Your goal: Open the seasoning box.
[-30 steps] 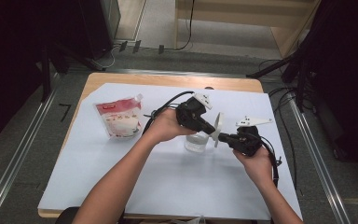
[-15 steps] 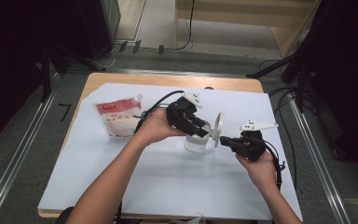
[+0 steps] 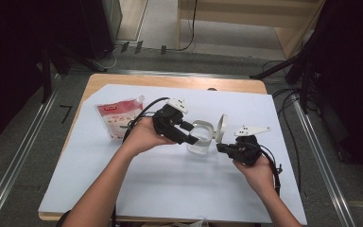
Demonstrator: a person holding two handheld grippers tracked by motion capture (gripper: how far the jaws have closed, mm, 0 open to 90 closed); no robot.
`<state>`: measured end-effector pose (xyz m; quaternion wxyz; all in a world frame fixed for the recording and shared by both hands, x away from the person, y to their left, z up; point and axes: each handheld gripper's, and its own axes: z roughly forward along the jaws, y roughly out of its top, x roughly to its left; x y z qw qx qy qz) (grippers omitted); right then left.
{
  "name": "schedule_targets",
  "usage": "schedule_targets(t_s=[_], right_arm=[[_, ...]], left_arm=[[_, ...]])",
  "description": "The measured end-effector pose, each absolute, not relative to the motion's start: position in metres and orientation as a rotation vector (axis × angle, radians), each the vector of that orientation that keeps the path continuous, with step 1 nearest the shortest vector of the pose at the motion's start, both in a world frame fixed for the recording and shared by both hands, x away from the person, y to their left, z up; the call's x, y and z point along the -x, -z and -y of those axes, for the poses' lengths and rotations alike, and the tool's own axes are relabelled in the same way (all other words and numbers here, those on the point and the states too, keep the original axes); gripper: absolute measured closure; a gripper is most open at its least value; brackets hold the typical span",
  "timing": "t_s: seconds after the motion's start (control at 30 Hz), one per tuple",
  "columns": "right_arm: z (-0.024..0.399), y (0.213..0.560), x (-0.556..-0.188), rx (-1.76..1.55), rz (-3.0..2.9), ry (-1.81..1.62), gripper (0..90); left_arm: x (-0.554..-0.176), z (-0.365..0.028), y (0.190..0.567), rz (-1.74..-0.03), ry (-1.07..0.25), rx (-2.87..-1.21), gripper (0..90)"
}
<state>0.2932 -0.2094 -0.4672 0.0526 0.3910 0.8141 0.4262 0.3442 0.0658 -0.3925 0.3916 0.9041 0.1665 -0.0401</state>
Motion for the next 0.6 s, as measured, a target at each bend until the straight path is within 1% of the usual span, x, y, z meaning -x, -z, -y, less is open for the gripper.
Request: schedule_targets(t_s=[0.6], right_arm=[[0.218, 0.468, -0.309, -1.199, -2.456, -1.293, 90.0]], left_arm=[[-0.328, -0.108, 0.391, -0.528, 0.004, -2.273, 42.0]])
